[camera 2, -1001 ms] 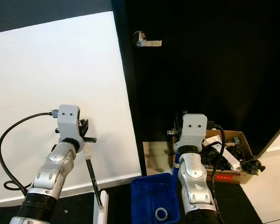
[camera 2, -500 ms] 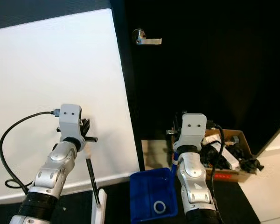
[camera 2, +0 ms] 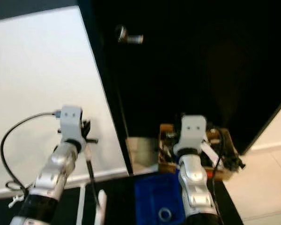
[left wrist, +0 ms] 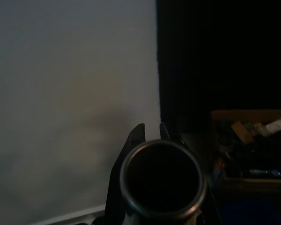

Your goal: Sweep floor

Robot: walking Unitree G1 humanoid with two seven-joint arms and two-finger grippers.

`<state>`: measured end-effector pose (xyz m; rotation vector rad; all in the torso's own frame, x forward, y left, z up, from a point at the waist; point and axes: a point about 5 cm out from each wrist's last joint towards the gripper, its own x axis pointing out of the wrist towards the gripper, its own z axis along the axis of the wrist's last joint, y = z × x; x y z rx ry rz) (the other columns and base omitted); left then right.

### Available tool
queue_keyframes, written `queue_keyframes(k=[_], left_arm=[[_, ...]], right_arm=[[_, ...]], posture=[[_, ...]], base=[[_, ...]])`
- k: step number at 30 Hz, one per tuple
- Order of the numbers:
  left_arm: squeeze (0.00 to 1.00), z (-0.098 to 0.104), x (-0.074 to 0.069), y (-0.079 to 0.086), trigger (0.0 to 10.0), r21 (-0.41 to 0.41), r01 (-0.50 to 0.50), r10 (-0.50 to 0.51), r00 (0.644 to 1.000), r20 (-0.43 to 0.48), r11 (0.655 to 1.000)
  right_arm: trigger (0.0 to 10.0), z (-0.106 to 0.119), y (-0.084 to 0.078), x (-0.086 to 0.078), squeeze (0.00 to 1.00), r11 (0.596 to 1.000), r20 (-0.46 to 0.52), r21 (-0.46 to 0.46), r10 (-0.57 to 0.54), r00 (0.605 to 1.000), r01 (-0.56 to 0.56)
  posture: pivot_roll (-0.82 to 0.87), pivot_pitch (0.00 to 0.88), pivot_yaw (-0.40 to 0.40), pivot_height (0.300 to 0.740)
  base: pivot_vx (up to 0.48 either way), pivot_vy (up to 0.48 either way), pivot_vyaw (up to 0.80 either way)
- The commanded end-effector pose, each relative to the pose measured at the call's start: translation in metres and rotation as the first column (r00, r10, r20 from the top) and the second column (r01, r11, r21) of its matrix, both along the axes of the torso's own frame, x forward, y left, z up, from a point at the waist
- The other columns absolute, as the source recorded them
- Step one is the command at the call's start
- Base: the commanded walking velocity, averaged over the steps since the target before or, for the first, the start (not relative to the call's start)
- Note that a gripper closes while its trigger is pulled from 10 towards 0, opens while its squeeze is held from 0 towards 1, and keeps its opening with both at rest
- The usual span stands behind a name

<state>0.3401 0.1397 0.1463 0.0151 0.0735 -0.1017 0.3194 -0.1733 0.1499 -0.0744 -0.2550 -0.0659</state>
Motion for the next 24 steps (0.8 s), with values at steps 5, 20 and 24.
queue_keyframes(k=[5,20,24], left_arm=[[0.0,-0.0017,-0.0007,0.0037,10.0,0.019,-0.017,0.017,1.0,-0.002,1.0],[0.0,-0.0019,-0.0005,0.0044,10.0,0.012,-0.025,0.025,1.0,-0.005,1.0],[0.0,-0.0017,-0.0005,0.0045,10.0,0.007,-0.027,0.027,1.0,-0.005,1.0]], right_arm=[[10.0,0.0052,0.0009,0.0008,0.0,1.0,0.021,0.006,0.008,1.0,-0.008],[10.0,0.005,0.0012,0.0002,0.0,1.0,0.021,0.006,0.008,1.0,-0.008],[10.0,0.0051,0.0013,-0.0001,0.0,1.0,0.021,0.006,0.009,1.0,-0.009]], posture=[[-0.09,0.121,0.138,0.74],[-0.09,0.123,0.139,0.74],[-0.09,0.124,0.138,0.74]], base=[[0.0,-0.418,0.0],[0.114,-0.233,0.0],[0.0,0.0,0.0]])
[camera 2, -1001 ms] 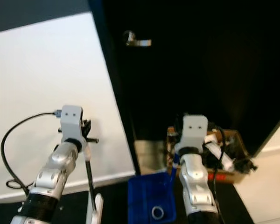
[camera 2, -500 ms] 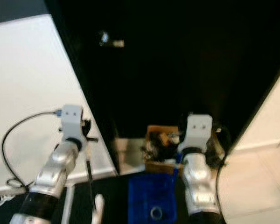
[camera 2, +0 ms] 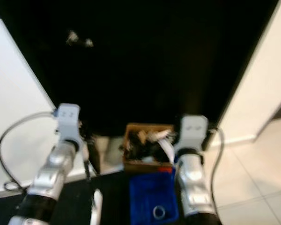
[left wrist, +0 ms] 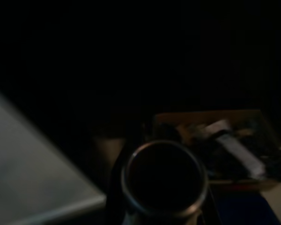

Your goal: Sweep floor

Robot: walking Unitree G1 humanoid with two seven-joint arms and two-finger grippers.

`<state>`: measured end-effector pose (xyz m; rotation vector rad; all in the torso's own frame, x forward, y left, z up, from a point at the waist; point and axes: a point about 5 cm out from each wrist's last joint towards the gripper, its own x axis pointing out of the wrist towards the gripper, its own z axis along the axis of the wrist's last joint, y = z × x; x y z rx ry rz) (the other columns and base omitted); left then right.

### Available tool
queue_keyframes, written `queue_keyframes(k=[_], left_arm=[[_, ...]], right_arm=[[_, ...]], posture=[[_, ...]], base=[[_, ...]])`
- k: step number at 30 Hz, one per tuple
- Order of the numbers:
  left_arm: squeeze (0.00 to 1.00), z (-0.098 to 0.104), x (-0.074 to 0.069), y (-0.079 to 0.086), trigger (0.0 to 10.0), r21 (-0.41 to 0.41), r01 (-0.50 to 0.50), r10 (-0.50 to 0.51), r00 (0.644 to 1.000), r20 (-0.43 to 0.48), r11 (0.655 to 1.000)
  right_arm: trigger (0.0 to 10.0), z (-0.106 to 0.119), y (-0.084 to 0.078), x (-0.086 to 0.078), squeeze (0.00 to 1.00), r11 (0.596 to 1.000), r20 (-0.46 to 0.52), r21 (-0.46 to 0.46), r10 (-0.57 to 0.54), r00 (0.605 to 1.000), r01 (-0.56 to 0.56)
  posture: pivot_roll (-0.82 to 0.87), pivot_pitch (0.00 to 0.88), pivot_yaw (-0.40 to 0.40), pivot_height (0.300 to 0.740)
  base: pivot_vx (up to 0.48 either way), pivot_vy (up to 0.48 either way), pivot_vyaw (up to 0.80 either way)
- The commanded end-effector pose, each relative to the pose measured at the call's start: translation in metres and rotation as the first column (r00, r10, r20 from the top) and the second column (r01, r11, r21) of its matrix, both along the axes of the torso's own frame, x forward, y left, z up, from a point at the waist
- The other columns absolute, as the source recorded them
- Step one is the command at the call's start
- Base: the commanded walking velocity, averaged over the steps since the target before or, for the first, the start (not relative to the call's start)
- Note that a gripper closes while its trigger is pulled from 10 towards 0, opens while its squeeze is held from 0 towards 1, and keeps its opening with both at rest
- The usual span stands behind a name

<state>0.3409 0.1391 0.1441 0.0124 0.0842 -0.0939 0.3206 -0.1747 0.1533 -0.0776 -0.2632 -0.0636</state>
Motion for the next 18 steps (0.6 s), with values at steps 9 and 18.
queue_keyframes(k=[9,18], left_arm=[[0.0,0.0001,-0.0012,0.0057,10.0,-0.008,-0.026,0.026,1.0,0.002,1.0],[0.0,-0.0003,-0.0012,0.0061,10.0,-0.009,-0.027,0.027,1.0,-0.002,1.0]], right_arm=[[10.0,0.0018,0.0025,-0.0014,0.0,1.0,0.014,0.01,0.007,1.0,-0.007],[10.0,0.0018,0.0026,-0.0014,0.0,1.0,0.013,0.009,0.007,1.0,-0.007]], posture=[[-0.09,0.124,0.138,0.74],[-0.09,0.125,0.139,0.74]], base=[[0.0,0.0,0.0],[0.0,0.0,0.0]])
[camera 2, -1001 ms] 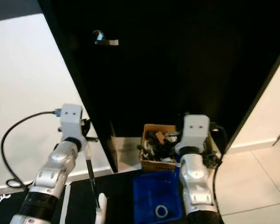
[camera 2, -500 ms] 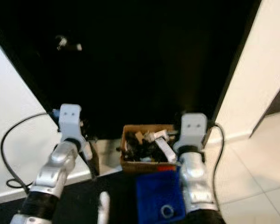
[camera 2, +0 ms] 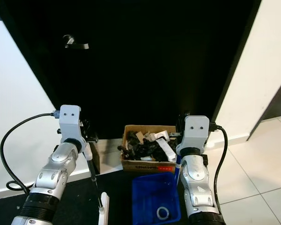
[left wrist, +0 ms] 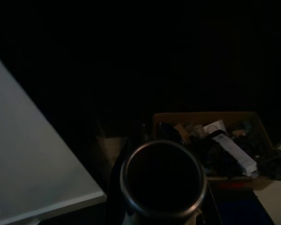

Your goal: Sweep floor

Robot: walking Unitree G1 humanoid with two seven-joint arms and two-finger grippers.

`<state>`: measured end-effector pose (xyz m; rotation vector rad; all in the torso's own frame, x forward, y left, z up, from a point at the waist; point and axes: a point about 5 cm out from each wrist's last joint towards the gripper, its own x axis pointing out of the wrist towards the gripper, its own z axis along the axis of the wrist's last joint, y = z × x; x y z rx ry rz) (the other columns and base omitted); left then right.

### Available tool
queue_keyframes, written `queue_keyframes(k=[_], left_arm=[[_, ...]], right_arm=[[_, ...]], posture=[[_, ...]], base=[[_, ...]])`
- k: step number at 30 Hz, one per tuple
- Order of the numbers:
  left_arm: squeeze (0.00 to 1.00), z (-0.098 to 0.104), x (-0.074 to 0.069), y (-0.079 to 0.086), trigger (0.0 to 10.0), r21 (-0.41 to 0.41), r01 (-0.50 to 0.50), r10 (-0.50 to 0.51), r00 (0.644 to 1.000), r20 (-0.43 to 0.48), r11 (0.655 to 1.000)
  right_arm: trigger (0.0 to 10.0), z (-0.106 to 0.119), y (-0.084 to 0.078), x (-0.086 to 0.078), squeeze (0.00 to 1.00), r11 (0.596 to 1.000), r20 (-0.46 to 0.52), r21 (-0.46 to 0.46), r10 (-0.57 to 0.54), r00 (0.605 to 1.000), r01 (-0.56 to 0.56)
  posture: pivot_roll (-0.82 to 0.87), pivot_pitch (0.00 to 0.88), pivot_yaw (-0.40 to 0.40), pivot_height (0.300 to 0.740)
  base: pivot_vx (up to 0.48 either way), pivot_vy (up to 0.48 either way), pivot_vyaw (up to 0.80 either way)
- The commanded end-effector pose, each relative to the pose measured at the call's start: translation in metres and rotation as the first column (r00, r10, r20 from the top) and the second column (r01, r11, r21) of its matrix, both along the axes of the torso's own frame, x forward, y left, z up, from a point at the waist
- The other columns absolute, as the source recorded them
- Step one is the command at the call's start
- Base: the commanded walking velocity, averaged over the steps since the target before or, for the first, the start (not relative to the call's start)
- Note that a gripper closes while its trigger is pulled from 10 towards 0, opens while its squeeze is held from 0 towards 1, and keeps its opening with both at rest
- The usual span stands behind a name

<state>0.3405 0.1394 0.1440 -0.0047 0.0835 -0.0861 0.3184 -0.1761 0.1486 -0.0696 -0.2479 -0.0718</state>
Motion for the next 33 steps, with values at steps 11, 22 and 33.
queue_keyframes(k=[11,22,33], left_arm=[[0.0,-0.0008,-0.0007,0.0049,10.0,0.003,-0.017,0.017,1.0,-0.008,1.0],[0.0,0.0017,-0.0001,0.0047,10.0,0.006,-0.011,0.011,1.0,0.011,1.0],[0.0,0.0024,0.0,0.0036,10.0,0.009,-0.005,0.005,1.0,0.013,1.0]], right_arm=[[10.0,0.0067,0.0039,0.001,0.0,1.0,0.026,-0.004,0.018,0.999,-0.018],[10.0,0.0065,0.005,0.0015,0.0,1.0,0.027,-0.002,0.02,0.999,-0.02],[10.0,0.0066,0.0044,0.0014,0.0,1.0,0.028,0.0,0.015,0.999,-0.015]], posture=[[-0.09,0.125,0.139,0.74],[-0.09,0.122,0.136,0.74],[-0.09,0.119,0.142,0.74]], base=[[0.0,0.0,0.0],[0.0,0.207,0.0],[0.0,0.0,0.0]])
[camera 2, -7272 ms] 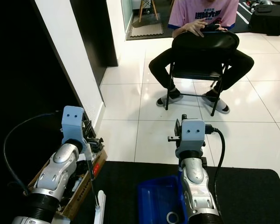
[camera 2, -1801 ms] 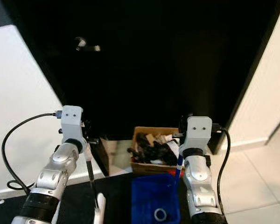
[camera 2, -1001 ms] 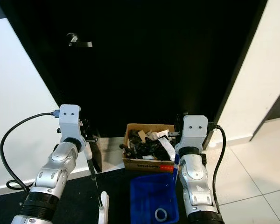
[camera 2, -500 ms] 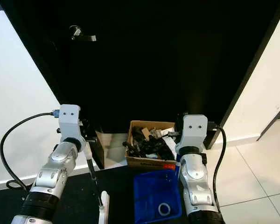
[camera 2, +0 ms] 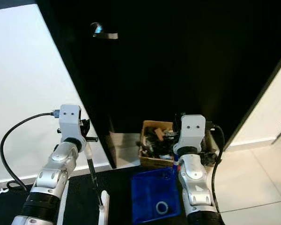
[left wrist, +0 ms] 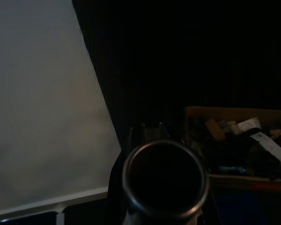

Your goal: Sweep floor

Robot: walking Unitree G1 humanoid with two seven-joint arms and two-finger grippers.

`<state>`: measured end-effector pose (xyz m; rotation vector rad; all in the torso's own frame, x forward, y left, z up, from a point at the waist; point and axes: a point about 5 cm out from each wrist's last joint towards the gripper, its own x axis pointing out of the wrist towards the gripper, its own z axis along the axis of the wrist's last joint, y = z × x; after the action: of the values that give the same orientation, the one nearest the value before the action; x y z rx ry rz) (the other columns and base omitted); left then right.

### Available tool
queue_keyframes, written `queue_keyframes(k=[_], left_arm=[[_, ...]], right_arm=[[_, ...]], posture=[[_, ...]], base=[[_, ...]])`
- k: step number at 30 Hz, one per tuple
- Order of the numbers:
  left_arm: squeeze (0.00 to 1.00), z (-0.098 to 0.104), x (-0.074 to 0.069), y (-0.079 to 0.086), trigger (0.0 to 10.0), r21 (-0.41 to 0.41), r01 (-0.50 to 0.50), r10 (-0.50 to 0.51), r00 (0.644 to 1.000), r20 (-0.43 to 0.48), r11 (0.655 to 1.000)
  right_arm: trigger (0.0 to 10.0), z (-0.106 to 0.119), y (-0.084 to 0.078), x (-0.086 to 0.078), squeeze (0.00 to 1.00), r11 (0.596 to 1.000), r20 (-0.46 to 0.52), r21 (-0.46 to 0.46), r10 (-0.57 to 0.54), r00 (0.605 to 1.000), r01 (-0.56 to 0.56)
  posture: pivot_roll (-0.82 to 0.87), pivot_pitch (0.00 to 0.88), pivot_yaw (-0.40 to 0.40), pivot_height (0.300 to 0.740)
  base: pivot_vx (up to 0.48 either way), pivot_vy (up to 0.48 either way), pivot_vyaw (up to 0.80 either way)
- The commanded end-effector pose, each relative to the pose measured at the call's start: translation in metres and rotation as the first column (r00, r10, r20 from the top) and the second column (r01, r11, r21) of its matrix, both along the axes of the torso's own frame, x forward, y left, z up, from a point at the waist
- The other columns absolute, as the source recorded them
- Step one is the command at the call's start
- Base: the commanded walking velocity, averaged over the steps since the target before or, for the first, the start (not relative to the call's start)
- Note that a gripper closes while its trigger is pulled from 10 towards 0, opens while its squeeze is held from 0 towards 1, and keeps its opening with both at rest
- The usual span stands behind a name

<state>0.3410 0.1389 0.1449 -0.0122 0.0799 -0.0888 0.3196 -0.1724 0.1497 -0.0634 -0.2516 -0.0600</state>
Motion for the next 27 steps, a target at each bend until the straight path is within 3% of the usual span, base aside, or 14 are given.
queue_keyframes(k=[1,17,27], left_arm=[[0.0,0.001,0.0,0.004,10.0,0.018,-0.007,0.007,1.0,0.009,1.0],[0.0,0.002,0.0,0.005,10.0,0.023,-0.013,0.013,1.0,0.013,1.0],[0.0,0.005,-0.001,0.015,10.0,-0.076,-0.079,0.083,0.995,0.05,0.994]], right_arm=[[10.0,0.005,0.001,0.0,0.0,1.0,0.024,-0.004,0.002,1.0,-0.002],[10.0,0.007,0.002,0.001,0.0,1.0,0.027,-0.013,0.008,1.0,-0.008],[10.0,0.025,0.012,0.01,0.0,0.991,0.056,-0.108,0.08,0.995,-0.074]], posture=[[-0.09,0.119,0.142,0.74],[-0.09,0.118,0.145,0.74],[-0.11,0.142,0.1,0.74]], base=[[0.0,0.0,0.0],[0.0,0.0,0.0],[0.0,0.0,0.0]])
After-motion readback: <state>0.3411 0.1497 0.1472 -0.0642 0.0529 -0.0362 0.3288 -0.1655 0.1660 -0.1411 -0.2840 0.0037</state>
